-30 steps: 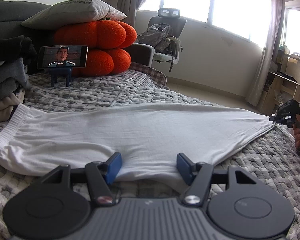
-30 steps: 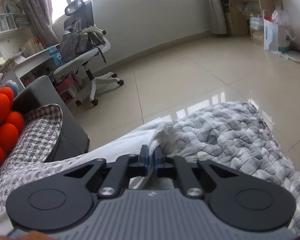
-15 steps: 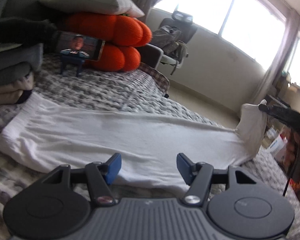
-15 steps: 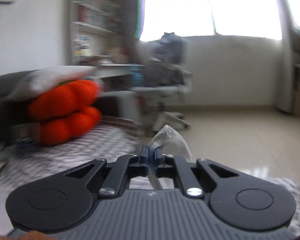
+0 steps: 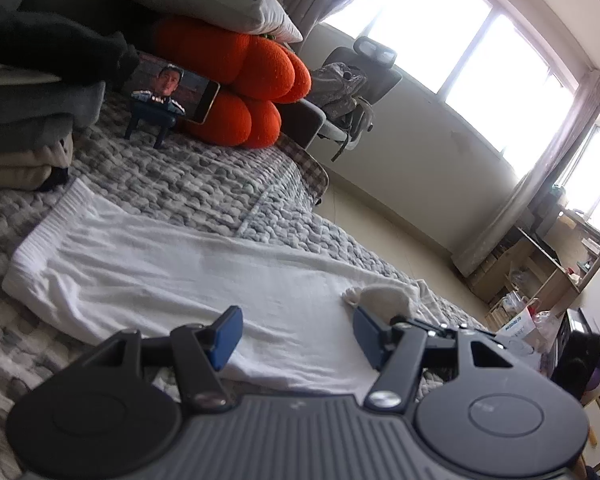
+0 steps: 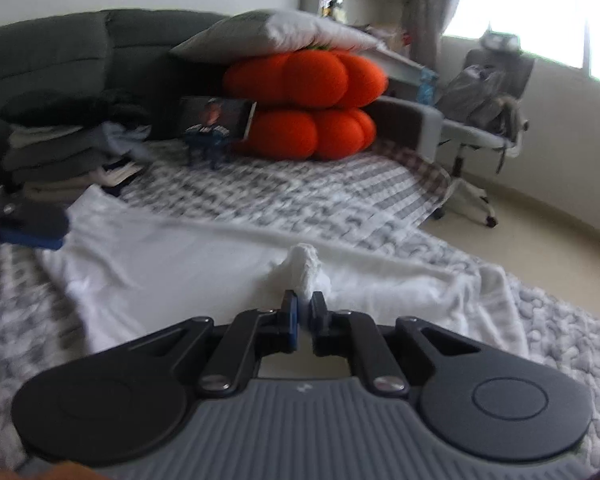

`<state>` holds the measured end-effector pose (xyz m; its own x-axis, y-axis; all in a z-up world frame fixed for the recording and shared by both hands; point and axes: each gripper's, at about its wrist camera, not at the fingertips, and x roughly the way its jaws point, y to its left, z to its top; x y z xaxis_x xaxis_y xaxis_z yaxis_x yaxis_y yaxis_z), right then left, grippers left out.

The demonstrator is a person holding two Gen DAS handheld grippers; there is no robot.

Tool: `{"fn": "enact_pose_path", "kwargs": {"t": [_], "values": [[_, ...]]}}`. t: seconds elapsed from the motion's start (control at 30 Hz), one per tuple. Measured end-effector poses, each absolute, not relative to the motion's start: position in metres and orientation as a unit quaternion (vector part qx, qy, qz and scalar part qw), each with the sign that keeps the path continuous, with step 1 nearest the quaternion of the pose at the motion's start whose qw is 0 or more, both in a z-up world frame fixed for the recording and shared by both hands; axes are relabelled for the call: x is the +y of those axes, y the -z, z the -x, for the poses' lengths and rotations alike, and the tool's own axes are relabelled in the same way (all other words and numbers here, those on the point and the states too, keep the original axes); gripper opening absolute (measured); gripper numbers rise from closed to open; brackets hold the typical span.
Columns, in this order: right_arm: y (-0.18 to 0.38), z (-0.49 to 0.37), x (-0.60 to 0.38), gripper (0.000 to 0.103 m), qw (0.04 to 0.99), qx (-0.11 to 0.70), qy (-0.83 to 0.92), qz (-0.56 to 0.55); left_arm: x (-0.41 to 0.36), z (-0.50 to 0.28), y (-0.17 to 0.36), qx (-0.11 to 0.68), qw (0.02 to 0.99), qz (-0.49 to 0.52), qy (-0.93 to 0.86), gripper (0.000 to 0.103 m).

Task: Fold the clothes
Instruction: 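Lift the gripped white garment edge with the right gripper toward the left gripper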

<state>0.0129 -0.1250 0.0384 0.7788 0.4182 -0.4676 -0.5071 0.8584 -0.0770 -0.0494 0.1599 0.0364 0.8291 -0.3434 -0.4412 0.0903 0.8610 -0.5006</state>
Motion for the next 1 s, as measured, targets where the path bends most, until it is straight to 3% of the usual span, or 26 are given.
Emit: {"fn": "enact_pose_path", "kwargs": {"t": [0.23,0.27,0.3,0.37,0.73,0.8,0.93,1.0], "values": [[-0.031,-0.005,-0.125,0.016,0.933,0.221,-0.232,0.166,0.149,0.044,-0.035,0.275,0.923,0.236,0.129,0.063],[-0.029,-0.006,-0.126,0.022,0.931,0.221,-0.233,0.171,0.148,0.043,-0.035,0.277,0.921,0.239,0.132,0.063],[-0.029,-0.005,-0.128,0.035,0.931,0.22,-0.234,0.173,0.146,0.042,-0.036,0.278,0.92,0.241,0.135,0.063],[-0.027,-0.003,-0.129,0.045,0.931,0.211,-0.235,0.18,0.143,0.039,-0.036,0.281,0.916,0.247,0.142,0.063],[-0.02,0.003,-0.105,0.045,0.914,0.19,-0.265,0.242,0.12,0.017,-0.032,0.302,0.898,0.271,0.169,0.063],[-0.018,0.005,-0.102,0.038,0.911,0.185,-0.267,0.254,0.119,0.015,-0.032,0.304,0.895,0.278,0.171,0.063],[-0.014,0.009,-0.096,0.033,0.904,0.177,-0.268,0.282,0.118,0.012,-0.029,0.31,0.891,0.284,0.171,0.063],[-0.013,0.006,-0.094,0.02,0.901,0.183,-0.269,0.285,0.117,0.011,-0.028,0.313,0.889,0.288,0.172,0.063]]}}
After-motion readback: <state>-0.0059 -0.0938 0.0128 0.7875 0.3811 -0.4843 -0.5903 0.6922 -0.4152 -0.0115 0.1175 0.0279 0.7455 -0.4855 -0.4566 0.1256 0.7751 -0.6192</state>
